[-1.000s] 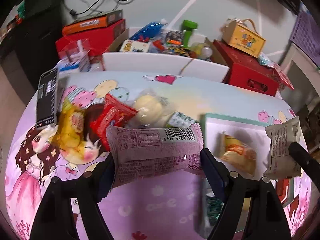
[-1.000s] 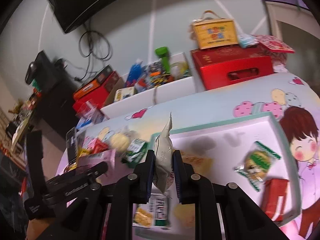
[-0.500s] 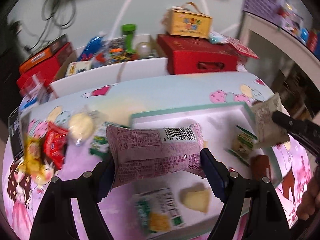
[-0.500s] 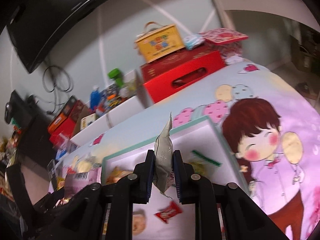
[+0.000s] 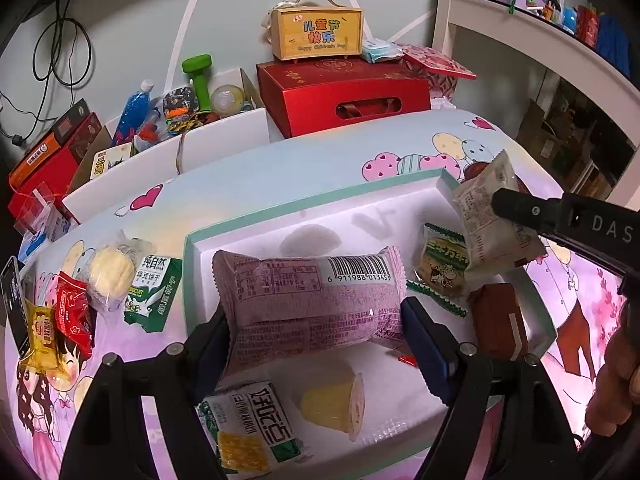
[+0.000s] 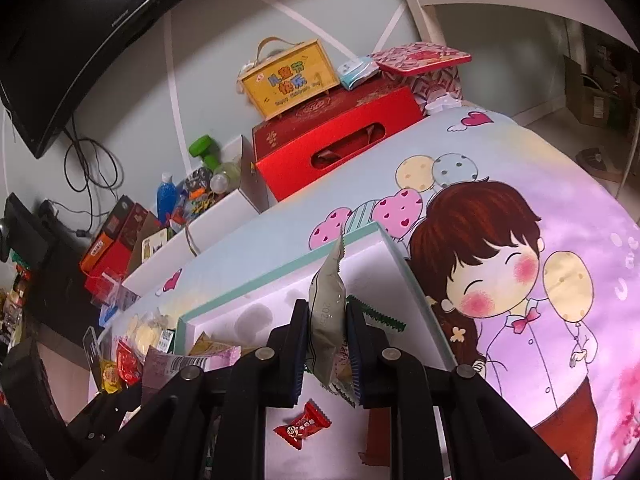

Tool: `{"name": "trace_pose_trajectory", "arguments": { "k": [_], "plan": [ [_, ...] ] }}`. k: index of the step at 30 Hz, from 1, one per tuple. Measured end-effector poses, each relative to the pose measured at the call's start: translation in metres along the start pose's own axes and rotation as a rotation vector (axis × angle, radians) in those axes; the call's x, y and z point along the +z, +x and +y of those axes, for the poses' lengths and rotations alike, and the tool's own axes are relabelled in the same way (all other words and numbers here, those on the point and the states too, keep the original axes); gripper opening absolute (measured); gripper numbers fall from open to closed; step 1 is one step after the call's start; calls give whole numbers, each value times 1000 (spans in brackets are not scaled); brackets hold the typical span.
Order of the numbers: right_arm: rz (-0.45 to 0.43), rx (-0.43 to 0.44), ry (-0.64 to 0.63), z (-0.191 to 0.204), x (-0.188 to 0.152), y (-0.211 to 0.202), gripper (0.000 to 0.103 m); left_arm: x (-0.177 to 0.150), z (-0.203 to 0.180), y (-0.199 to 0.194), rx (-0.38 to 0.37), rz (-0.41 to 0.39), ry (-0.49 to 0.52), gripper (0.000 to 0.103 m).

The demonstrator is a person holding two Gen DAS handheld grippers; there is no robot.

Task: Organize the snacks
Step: 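Carry both packets over the tray and open the left gripper to drop the pink packet, then open the right gripper to drop the pale wrapped packet onto the tray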

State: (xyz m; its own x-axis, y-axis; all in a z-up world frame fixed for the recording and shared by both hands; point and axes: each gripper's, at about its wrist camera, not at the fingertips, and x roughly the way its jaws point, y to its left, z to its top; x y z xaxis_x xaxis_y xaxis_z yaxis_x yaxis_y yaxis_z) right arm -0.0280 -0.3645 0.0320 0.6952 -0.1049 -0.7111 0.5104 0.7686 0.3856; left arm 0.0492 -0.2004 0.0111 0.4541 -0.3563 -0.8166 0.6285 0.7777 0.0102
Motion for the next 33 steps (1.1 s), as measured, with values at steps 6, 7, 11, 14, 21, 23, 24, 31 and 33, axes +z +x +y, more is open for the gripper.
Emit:
{"name": "trace_pose_trajectory", "arguments": {
  "k": [6, 7, 11, 14, 21, 23, 24, 31, 33],
  "plan": [
    [28, -2, -23, 4, -3, 7, 20, 0, 0, 1, 9, 10, 3, 83],
    [33, -4, -27, 5, -4, 8, 20, 1, 0, 1, 10, 12, 4, 83],
    [49, -10, -39, 7, -6, 12, 20, 1, 0, -1, 7, 1, 6, 83],
    [60, -13, -46, 8, -6, 14, 23, 2, 3, -2, 14, -2, 4, 83],
    [71, -25, -47, 8, -6, 15, 23, 1, 28, -5, 56, -2, -83, 83],
    [72, -28, -54, 9, -6, 15, 23, 1, 39, -5, 73, -2, -123, 83],
    [73, -30, -57, 10, -7, 15, 23, 0, 44, -4, 82, -1, -143, 83],
    [75, -80, -100, 18, -9, 17, 75, -10, 86, -1, 175, 24, -278, 95],
    [75, -99, -128, 22, -10, 18, 75, -14, 98, 0, 186, 36, -337, 95]
  ]
}}
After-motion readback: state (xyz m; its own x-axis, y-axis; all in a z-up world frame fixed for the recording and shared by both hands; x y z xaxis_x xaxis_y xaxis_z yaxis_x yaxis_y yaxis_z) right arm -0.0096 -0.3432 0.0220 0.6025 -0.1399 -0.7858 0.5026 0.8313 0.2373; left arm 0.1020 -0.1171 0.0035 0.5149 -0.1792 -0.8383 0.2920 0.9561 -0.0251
